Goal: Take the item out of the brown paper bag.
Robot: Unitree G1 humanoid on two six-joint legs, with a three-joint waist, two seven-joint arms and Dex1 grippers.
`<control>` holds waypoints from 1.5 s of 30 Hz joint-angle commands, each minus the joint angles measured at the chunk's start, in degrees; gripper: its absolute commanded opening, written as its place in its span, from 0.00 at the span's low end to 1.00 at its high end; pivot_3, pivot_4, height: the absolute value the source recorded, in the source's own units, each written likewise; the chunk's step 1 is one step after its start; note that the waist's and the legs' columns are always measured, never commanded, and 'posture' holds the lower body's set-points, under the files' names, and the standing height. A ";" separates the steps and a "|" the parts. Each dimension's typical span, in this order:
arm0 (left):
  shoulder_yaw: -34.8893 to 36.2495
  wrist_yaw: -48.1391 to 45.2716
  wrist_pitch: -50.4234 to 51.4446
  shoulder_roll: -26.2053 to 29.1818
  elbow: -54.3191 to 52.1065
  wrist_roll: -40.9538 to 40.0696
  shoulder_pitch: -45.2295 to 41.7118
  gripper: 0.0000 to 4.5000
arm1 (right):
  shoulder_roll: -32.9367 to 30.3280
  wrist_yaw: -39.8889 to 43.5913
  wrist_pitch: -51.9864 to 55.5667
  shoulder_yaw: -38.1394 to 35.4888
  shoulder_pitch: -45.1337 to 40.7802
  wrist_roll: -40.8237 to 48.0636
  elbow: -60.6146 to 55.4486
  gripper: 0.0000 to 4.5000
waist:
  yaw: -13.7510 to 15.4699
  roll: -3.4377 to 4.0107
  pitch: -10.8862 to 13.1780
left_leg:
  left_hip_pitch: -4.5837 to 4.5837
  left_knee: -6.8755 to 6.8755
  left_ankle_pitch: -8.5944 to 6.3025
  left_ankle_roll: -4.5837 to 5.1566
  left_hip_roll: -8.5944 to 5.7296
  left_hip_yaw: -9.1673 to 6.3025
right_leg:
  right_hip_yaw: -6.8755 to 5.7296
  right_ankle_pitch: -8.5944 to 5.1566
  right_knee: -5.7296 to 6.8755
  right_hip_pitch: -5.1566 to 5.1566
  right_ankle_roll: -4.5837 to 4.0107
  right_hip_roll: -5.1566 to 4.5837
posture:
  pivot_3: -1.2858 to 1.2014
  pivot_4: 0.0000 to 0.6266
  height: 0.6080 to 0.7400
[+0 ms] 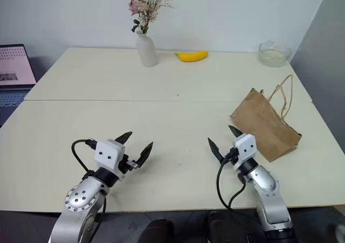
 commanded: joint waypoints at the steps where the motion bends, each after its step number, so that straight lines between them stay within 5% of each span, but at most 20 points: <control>1: 0.55 -0.39 -0.92 -0.24 -2.73 -1.41 -0.84 0.88 | 0.24 -0.15 -0.81 -0.38 -0.09 0.59 -0.94 1.00 | 0.00 0.00 0.00 | 0.00 0.00 0.00 0.00 0.00 0.00 | 0.00 0.00 0.00 0.00 0.00 0.00 | 0.52 0.24 1.00; 15: -0.05 -1.86 2.36 1.77 -5.50 -0.27 -1.15 0.88 | 0.01 0.00 -0.22 0.76 1.55 -0.53 -3.29 1.00 | 0.00 0.00 0.00 | 0.01 0.00 0.00 0.00 0.01 -0.01 | -0.01 -0.01 0.00 0.00 -0.01 0.00 | 0.52 0.24 1.00; 26: -0.68 -18.64 8.03 9.58 -6.15 -17.63 -18.25 0.88 | -5.91 -3.43 6.94 -7.29 -3.85 0.50 -22.77 1.00 | 0.04 0.02 0.02 | -0.04 0.01 0.00 -0.01 -0.08 0.02 | 0.00 0.18 -0.01 -0.01 0.31 0.03 | 0.52 0.24 1.00; 33: -4.50 -26.10 10.57 11.13 -2.50 -21.45 -26.24 0.88 | -12.74 -8.09 17.60 -21.44 -11.71 4.65 -27.05 1.00 | 0.05 0.04 0.04 | -0.05 0.02 0.00 -0.01 -0.11 0.00 | -0.01 0.19 -0.04 0.01 0.34 0.07 | 0.52 0.24 1.00; 45: -5.89 -31.34 13.98 11.94 -2.26 -25.07 -31.37 0.88 | -19.63 -14.49 51.48 -27.10 -24.91 9.04 -20.25 1.00 | -0.08 0.06 0.06 | -0.07 0.01 0.01 0.00 -0.11 -0.01 | 0.00 0.19 -0.01 -0.01 0.33 0.08 | 0.52 0.24 1.00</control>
